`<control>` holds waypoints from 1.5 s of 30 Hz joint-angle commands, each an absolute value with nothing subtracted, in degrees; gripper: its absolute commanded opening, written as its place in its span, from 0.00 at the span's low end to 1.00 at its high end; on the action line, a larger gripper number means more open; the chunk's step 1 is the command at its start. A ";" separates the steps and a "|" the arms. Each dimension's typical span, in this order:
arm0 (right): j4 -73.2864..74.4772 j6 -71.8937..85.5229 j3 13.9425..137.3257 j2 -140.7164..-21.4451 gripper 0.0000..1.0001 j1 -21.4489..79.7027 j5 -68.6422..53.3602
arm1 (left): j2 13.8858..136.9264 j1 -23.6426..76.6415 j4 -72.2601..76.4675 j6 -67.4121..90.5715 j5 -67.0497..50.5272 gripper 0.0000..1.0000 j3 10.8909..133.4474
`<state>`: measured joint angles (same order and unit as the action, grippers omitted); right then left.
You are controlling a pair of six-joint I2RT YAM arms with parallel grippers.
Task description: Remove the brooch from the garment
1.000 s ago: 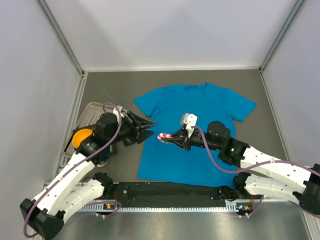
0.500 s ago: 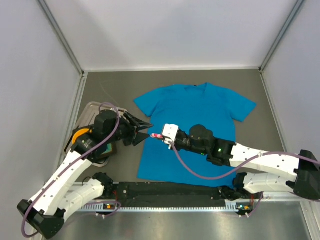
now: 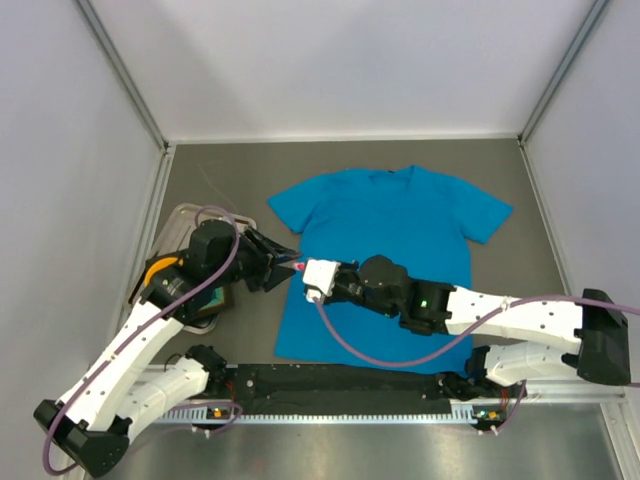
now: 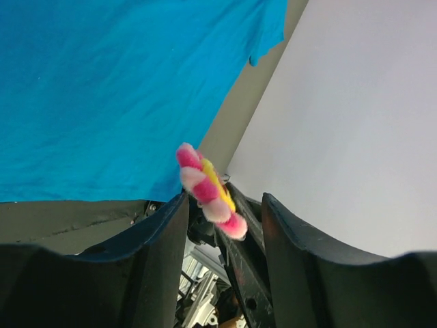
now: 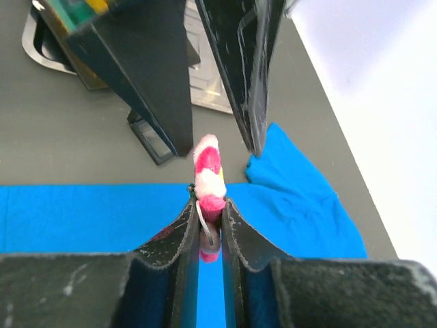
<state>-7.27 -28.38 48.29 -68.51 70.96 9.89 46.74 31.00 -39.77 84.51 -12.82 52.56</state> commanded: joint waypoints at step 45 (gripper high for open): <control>-27.95 80.50 43.07 -71.37 0.58 59.33 -0.18 | 20.75 30.76 -5.62 77.61 -0.79 0.00 24.96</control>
